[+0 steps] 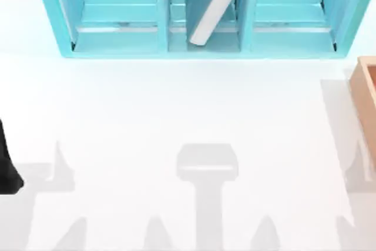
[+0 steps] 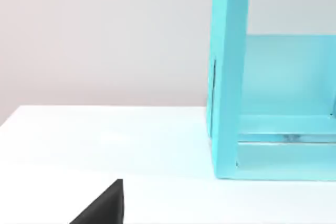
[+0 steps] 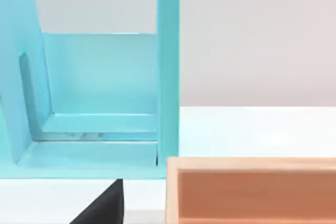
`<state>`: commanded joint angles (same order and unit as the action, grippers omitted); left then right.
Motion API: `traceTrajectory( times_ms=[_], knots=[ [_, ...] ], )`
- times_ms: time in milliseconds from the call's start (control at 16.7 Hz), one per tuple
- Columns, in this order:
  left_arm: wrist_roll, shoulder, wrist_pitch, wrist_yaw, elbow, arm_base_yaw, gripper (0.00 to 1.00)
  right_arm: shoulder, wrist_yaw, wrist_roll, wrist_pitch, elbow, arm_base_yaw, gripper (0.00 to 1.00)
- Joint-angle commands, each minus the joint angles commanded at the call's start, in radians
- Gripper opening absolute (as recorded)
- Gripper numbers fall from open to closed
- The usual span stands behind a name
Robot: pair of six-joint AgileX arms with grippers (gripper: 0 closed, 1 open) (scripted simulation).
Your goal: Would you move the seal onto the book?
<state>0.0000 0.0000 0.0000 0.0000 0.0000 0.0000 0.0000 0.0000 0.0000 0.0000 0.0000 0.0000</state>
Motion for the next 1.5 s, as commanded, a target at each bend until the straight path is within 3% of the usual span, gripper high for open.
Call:
traceTrajectory(
  times_ms=[300,540,1500],
  knots=[
    [0.0,0.0,0.0,0.0,0.0,0.0,1.0,0.059,0.024,0.016,0.031,0.035,0.019,1.0],
    [0.0,0.0,0.0,0.0,0.0,0.0,1.0,0.28,0.099,0.067,0.123,0.142,0.093,1.0],
    [0.0,0.0,0.0,0.0,0.0,0.0,1.0,1.895,0.556,0.408,0.739,0.902,0.574,1.0]
  ],
)
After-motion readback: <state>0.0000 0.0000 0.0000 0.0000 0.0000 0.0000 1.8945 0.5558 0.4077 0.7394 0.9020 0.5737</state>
